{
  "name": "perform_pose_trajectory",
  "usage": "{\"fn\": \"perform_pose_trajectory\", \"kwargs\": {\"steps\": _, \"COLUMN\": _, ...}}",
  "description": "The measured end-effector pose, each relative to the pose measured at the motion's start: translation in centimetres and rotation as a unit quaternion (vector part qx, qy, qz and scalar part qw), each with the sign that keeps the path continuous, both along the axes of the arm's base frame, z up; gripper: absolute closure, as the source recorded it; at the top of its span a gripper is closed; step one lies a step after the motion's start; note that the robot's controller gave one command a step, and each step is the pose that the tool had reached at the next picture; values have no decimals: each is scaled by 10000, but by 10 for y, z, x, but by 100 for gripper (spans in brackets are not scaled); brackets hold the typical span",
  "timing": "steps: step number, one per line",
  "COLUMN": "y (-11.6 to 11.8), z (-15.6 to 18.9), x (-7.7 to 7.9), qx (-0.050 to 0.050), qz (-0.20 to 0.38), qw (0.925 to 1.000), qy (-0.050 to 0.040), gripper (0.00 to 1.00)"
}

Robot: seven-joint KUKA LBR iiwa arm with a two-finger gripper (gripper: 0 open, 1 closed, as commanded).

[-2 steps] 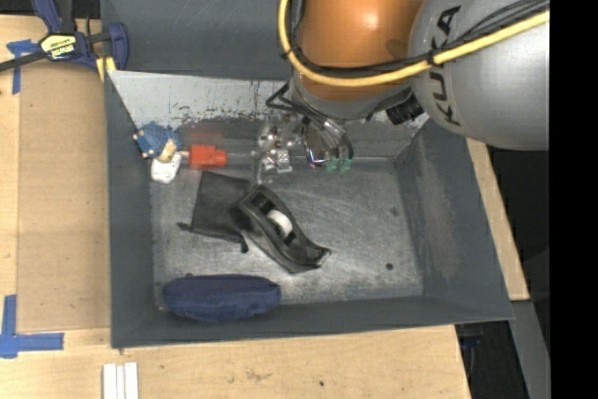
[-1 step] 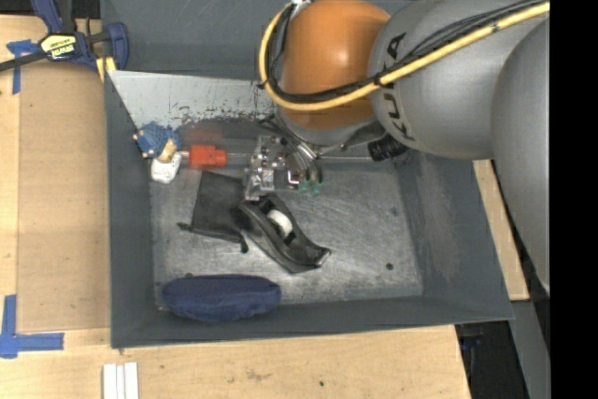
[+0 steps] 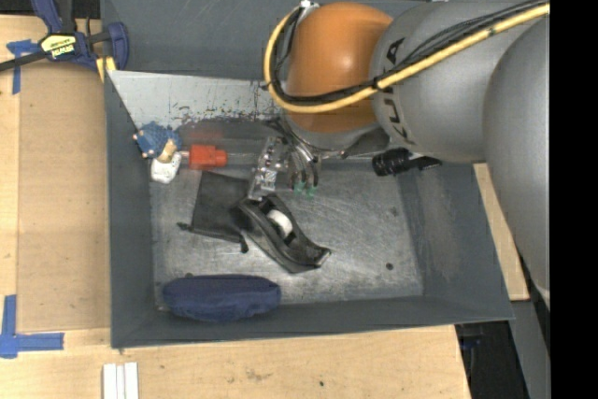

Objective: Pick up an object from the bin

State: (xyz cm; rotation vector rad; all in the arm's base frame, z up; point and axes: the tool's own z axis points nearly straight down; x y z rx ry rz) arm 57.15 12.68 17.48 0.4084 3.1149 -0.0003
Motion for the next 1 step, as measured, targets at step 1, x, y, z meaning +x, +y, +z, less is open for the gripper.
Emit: {"fn": "perform_pose_trajectory", "kwargs": {"steps": 1, "y": -7, "z": -26, "x": -9, "qx": 52, "qz": -735, "qw": 9972, "qy": -138, "gripper": 100}}
